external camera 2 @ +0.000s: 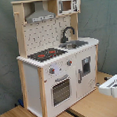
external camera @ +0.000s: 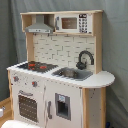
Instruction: Play with the kitchen
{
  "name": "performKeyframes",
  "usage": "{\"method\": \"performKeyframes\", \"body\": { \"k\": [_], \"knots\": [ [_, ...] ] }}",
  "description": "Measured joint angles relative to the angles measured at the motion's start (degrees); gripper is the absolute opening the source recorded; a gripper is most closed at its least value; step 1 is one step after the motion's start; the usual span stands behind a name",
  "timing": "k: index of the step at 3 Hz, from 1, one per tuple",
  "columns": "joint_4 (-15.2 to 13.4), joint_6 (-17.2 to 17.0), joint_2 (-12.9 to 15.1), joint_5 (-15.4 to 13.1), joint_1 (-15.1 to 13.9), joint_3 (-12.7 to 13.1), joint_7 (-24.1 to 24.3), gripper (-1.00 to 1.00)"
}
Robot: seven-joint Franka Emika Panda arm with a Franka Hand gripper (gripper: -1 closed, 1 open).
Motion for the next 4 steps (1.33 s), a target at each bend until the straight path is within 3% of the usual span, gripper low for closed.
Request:
{"method": "performKeyframes", "body": {
  "k": [1, 3, 4],
  "knots": [
    [-0.07, 1.15, 0.58, 0.60, -3.73, -4.50, 0.23, 1.00],
    [-0.02, 8.73, 0.58, 0.60, -10.89, -8.71, -2.82, 1.00],
    [0.72, 10.11, 0.61, 0.60, -11.82, -13.17, -6.13, 1.00]
  ]
}}
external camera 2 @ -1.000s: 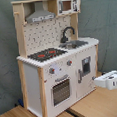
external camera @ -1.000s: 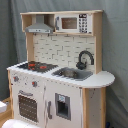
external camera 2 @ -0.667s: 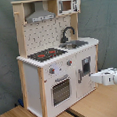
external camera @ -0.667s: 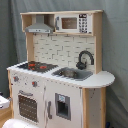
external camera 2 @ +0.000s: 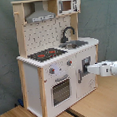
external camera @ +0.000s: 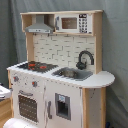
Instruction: Play with the kitchen
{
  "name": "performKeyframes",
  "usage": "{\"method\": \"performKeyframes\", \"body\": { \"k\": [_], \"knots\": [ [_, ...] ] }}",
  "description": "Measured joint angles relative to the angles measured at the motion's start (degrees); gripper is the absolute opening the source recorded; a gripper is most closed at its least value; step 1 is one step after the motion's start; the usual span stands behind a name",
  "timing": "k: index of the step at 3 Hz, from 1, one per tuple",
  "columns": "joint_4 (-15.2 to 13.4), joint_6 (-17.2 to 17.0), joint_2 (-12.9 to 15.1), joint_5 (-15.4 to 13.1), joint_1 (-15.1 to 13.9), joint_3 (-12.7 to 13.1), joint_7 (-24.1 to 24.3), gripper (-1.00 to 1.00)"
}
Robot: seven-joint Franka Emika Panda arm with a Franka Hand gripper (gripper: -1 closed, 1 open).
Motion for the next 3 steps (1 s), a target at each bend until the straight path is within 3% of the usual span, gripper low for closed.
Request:
{"method": "performKeyframes", "body": {
  "k": [3],
  "knots": [
    [1.36, 0.01, 1.14, 0.01, -0.13, -9.63, -15.24, 1.00]
  ]
}}
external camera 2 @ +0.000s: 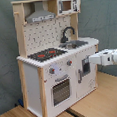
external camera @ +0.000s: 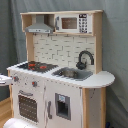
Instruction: Play with the kitchen
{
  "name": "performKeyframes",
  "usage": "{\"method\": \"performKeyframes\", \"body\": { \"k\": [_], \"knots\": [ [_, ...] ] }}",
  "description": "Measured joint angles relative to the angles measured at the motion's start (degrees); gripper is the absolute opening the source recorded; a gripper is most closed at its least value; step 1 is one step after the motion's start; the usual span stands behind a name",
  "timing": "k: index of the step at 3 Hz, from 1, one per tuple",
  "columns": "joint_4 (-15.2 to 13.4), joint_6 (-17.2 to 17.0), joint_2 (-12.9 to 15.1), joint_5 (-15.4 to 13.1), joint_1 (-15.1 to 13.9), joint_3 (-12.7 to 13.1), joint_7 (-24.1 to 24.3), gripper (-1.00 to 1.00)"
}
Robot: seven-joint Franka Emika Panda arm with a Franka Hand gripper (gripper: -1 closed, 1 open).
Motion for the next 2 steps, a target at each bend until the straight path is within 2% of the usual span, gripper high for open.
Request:
{"method": "performKeyframes", "body": {
  "k": [1, 2],
  "knots": [
    [0.78, 0.72, 0.09, 0.01, -1.19, -3.68, -4.48, 1.00],
    [2.35, 2.83, 1.29, 0.04, -4.24, -6.75, -7.97, 1.00]
  ]
}}
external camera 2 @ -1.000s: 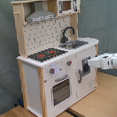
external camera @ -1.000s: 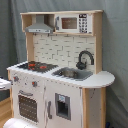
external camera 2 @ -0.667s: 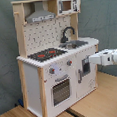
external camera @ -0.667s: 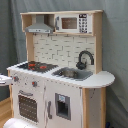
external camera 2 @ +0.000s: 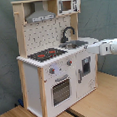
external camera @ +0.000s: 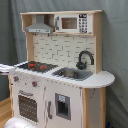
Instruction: Play with the kitchen
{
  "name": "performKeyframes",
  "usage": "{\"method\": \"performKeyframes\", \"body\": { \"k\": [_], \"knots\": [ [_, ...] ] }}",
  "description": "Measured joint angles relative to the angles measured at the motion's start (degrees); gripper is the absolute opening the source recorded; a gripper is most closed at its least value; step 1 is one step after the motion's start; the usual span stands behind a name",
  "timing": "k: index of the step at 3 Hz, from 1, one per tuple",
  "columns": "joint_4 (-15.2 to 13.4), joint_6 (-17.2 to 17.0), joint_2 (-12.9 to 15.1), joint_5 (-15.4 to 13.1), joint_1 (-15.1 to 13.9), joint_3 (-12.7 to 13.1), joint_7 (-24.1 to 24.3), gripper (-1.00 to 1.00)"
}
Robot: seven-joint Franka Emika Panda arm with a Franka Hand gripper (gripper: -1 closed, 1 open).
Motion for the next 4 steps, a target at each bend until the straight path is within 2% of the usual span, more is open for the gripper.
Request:
{"method": "performKeyframes", "body": {
  "k": [2, 3, 4],
  "knots": [
    [4.24, 4.01, 4.79, 0.00, -7.09, -3.48, -4.68, 1.00],
    [6.81, 4.21, 7.89, 0.00, -9.58, -5.78, -7.03, 1.00],
    [8.47, 4.21, 11.62, 0.00, -10.62, -8.60, -9.88, 1.00]
  ]
}}
